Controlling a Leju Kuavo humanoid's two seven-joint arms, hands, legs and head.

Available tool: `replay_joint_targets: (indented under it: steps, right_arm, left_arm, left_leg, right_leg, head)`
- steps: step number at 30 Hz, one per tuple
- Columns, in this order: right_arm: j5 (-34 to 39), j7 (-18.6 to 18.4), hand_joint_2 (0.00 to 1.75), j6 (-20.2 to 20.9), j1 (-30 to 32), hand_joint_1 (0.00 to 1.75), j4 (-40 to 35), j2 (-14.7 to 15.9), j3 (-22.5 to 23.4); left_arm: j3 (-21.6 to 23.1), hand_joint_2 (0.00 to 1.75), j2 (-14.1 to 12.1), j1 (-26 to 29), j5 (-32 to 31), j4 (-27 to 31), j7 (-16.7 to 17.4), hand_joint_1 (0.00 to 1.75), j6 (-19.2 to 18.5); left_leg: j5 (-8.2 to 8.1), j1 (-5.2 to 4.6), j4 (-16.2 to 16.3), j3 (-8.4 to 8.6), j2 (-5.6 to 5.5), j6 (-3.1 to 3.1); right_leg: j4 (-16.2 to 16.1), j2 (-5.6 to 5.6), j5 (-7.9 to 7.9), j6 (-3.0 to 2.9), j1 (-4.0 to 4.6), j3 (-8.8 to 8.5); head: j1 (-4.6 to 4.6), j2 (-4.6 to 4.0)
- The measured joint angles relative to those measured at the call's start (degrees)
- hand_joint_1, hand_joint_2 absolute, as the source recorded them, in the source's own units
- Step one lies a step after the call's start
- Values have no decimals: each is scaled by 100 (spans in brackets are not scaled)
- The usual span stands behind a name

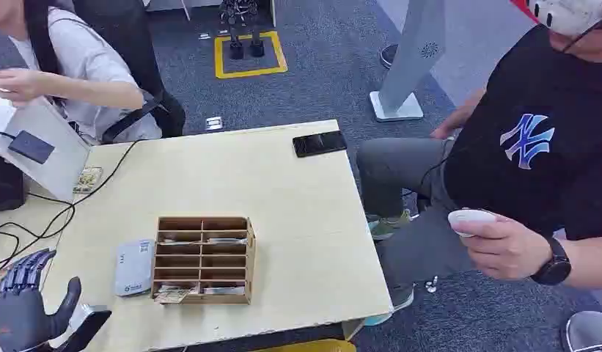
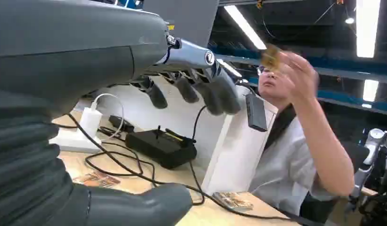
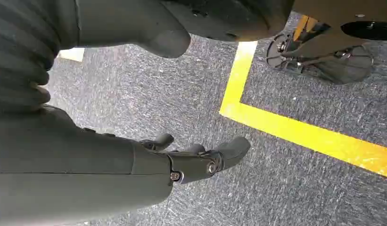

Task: Pass the card to the sensor for recognition and then transmit it.

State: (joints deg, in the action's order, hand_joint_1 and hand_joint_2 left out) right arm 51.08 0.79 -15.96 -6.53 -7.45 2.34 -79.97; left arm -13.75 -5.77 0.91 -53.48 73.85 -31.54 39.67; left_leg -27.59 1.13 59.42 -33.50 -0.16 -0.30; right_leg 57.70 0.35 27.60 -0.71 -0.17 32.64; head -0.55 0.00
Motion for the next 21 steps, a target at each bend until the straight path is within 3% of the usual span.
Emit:
replay_joint_targets:
  steps: [21]
  right_arm:
    - [18,42,175,0,-4,0,2,-13,-13]
  left_arm:
    - [0,175,2,1,-59,0,94,0,0]
  left_leg:
    - [0,0,0,0,0,0]
  right_leg:
    - [0,0,0,0,0,0]
  head:
    - [0,0]
